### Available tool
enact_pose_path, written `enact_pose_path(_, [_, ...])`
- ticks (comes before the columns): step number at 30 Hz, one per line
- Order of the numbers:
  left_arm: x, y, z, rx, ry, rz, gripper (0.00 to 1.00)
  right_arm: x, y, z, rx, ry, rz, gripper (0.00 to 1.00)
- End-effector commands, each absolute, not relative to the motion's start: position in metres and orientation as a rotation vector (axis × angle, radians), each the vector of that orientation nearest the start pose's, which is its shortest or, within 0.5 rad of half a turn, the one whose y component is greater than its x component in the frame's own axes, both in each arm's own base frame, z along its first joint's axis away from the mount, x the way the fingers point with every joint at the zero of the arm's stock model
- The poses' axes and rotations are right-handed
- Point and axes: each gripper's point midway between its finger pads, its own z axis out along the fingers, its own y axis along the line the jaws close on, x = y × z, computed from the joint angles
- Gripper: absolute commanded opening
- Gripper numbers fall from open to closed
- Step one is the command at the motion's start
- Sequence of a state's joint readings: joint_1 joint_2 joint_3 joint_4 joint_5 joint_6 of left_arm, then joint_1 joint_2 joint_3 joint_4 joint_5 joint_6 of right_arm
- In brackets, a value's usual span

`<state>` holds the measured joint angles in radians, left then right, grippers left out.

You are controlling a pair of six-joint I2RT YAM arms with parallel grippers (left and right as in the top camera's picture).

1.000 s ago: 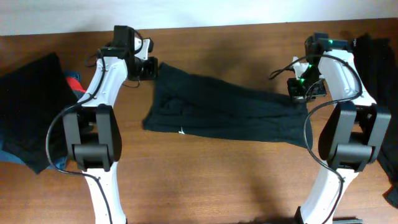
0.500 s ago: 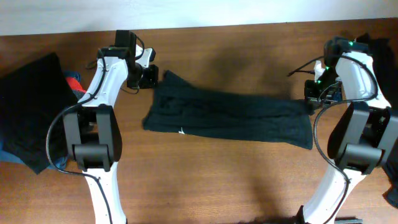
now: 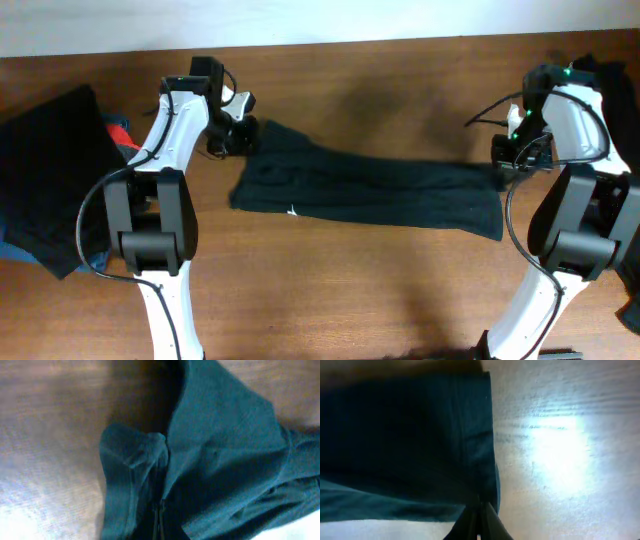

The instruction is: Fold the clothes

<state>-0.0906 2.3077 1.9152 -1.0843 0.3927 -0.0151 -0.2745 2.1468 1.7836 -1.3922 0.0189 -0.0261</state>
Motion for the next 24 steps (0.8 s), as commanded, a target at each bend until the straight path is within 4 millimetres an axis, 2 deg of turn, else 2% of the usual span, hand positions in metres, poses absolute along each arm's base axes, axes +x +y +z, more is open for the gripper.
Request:
enact_pose_path(1, [0.459, -0.111, 0.056, 0.175, 2.982, -0.630, 0.00, 0.339, -0.104, 0.062, 0.432, 3.340, -0.001, 0.09])
enact_pose_path(13, [0.440, -0.102, 0.052, 0.154, 3.077, -0.570, 0.01, 0.316, -0.098, 0.037, 0.439, 3.417, 0.019, 0.10])
enact_pose_path(15, [0.440, -0.101, 0.052, 0.152, 3.079, -0.567, 0.01, 0.316, -0.098, 0.036, 0.439, 3.416, 0.019, 0.17])
enact_pose_path(19, [0.437, -0.095, 0.049, 0.149, 3.103, -0.515, 0.02, 0.317, -0.099, 0.036, 0.438, 3.412, 0.011, 0.19])
enact_pose_path(23, [0.433, -0.084, 0.046, 0.146, 3.136, -0.415, 0.13, 0.317, -0.104, 0.036, 0.432, 3.413, -0.036, 0.22])
enact_pose_path(24, [0.433, -0.083, 0.046, 0.147, 3.136, -0.404, 0.22, 0.317, -0.104, 0.036, 0.431, 3.410, -0.036, 0.22])
